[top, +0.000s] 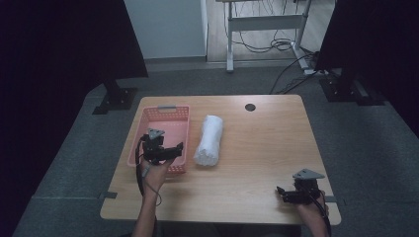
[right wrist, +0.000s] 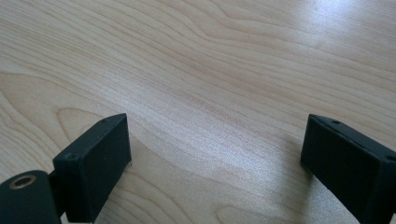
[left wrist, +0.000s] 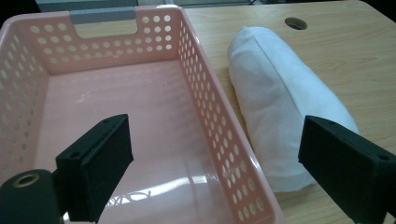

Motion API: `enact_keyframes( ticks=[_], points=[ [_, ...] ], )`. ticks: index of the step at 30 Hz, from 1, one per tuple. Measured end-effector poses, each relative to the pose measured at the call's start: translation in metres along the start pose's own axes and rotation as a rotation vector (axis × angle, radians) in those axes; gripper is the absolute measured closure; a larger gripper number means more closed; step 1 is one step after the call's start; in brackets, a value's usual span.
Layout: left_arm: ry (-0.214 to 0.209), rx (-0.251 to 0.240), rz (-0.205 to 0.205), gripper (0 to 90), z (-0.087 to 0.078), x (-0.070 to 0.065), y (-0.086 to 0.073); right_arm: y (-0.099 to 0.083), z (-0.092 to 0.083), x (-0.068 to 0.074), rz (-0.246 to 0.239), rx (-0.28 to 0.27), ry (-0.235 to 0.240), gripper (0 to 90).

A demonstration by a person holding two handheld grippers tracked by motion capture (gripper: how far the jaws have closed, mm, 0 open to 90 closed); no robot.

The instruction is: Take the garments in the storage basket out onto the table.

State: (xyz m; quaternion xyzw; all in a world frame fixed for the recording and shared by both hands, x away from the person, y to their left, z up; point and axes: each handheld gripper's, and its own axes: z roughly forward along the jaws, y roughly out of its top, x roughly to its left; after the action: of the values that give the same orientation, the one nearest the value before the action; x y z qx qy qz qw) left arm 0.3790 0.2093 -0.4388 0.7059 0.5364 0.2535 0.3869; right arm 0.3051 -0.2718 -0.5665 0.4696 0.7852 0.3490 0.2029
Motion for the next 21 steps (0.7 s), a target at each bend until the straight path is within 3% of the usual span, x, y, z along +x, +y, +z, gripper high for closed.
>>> enact_keyframes(
  ticks=[21],
  points=[
    [0.001, -0.002, -0.007, 8.1, -0.016, 0.017, -0.014, 0.0, 0.0, 0.0, 0.0, 0.0, 0.0, 7.8]
  ],
)
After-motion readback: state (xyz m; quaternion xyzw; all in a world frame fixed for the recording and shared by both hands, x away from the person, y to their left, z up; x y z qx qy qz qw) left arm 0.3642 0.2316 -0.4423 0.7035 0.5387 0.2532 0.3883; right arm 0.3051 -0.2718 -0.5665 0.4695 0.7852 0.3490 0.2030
